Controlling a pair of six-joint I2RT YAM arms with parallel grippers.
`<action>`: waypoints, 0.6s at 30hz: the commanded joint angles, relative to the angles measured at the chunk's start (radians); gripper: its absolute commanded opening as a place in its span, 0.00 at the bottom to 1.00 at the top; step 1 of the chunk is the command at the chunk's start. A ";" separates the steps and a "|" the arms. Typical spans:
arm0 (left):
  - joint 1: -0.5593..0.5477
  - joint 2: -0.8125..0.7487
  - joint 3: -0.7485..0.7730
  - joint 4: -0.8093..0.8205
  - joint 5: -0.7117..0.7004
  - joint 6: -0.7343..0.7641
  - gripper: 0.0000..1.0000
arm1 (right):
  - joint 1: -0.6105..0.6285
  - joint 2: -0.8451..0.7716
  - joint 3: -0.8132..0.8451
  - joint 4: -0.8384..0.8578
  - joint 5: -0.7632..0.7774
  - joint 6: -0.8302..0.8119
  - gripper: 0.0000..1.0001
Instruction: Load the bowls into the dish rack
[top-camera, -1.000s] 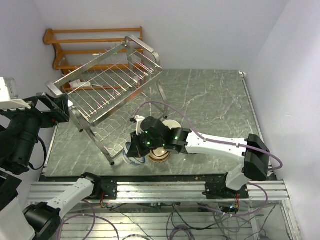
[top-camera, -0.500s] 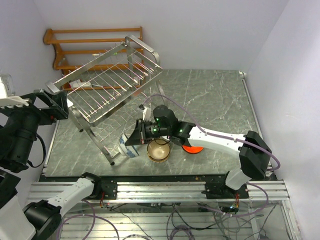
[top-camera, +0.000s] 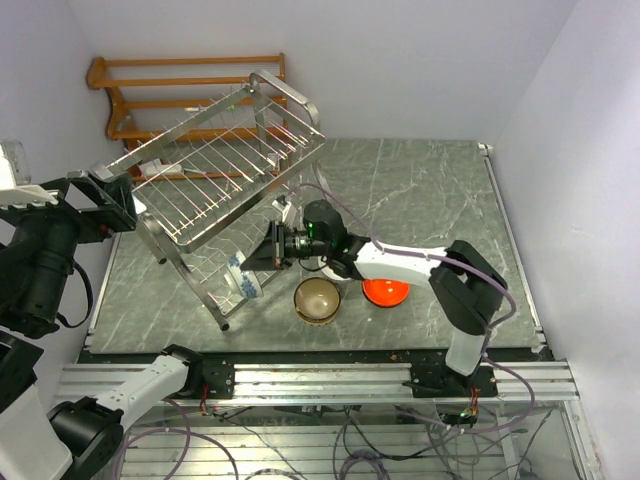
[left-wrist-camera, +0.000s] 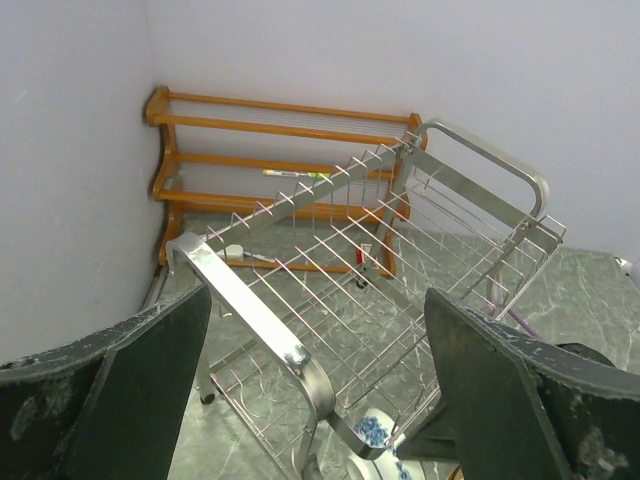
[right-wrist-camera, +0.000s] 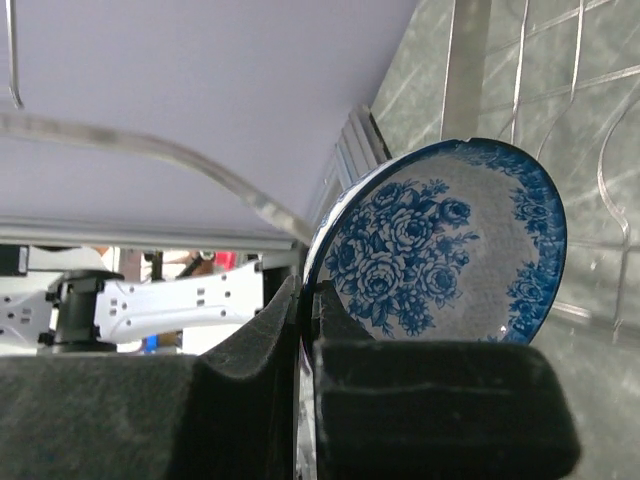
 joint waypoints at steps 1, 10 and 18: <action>0.006 0.015 -0.001 0.040 -0.024 0.029 0.99 | -0.048 0.086 0.105 0.216 -0.067 0.088 0.00; 0.005 0.018 -0.033 0.067 -0.043 0.044 0.99 | -0.063 0.249 0.255 0.296 -0.097 0.156 0.00; 0.005 0.027 -0.042 0.074 -0.054 0.067 0.99 | -0.066 0.413 0.450 0.305 -0.134 0.208 0.00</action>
